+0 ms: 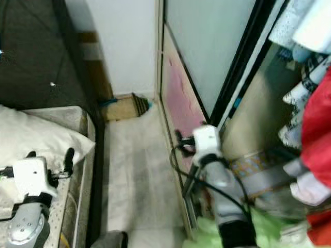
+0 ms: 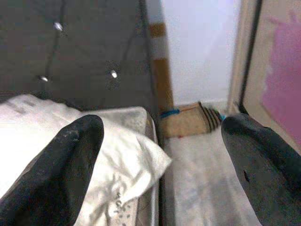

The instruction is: Clean up the room

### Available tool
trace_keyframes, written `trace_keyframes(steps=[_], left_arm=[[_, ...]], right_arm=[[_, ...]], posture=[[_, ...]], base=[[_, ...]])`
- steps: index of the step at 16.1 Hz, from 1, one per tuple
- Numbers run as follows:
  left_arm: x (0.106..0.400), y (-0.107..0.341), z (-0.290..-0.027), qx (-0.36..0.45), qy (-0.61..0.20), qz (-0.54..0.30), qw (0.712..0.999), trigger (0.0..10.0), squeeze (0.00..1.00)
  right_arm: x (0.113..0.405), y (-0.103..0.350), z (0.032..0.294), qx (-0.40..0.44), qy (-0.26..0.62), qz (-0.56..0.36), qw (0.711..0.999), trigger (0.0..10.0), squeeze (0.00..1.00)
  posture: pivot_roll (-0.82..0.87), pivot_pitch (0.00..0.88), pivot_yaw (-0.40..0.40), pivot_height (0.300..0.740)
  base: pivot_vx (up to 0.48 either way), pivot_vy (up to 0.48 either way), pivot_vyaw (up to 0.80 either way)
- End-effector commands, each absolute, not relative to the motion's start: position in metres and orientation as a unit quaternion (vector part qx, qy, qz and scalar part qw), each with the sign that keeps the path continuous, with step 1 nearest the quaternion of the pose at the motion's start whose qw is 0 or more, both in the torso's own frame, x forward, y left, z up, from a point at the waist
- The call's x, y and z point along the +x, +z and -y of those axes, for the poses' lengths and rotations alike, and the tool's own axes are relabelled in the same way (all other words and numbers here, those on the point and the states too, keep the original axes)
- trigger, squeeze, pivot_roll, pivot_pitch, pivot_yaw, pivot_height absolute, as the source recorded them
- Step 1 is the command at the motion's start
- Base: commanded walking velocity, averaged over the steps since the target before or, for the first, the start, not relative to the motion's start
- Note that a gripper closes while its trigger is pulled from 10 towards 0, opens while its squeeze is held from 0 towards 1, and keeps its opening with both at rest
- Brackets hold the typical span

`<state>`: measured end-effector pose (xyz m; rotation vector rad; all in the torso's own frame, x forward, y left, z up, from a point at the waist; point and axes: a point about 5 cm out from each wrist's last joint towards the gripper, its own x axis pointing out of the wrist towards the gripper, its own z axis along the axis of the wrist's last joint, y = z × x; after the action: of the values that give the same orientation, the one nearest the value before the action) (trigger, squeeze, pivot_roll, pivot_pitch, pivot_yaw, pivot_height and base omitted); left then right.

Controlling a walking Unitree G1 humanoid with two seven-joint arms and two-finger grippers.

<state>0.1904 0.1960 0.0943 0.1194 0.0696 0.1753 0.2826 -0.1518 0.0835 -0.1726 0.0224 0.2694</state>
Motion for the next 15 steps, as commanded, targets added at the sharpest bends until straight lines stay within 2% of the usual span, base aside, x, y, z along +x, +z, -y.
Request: trace_keyframes(steps=[1,5,11,15], left_arm=[[0.190,0.098,-0.192,0.051,0.086,-0.030,0.995,10.0,0.00],[0.198,0.107,-0.191,0.064,0.089,-0.012,0.994,10.0,0.00],[0.196,0.102,-0.188,0.030,0.104,-0.034,0.994,10.0,0.00],[0.195,0.109,-0.187,0.045,0.118,-0.003,0.992,10.0,0.00]], right_arm=[[0.280,0.079,0.164,-0.089,0.119,-0.025,0.989,10.0,0.00],[0.282,0.081,0.165,-0.086,0.117,-0.022,0.989,10.0,0.00],[0.285,0.083,0.161,-0.084,0.140,-0.021,0.986,10.0,0.00],[0.286,0.084,0.159,-0.085,0.149,-0.022,0.985,10.0,0.00]], posture=[[0.04,0.000,-0.038,0.740],[0.04,0.017,-0.040,0.740],[0.03,0.032,-0.053,0.740],[0.03,0.037,-0.059,0.740]], base=[[0.000,0.000,0.80],[0.000,0.000,0.80],[0.000,0.000,0.80],[0.000,0.000,0.80]])
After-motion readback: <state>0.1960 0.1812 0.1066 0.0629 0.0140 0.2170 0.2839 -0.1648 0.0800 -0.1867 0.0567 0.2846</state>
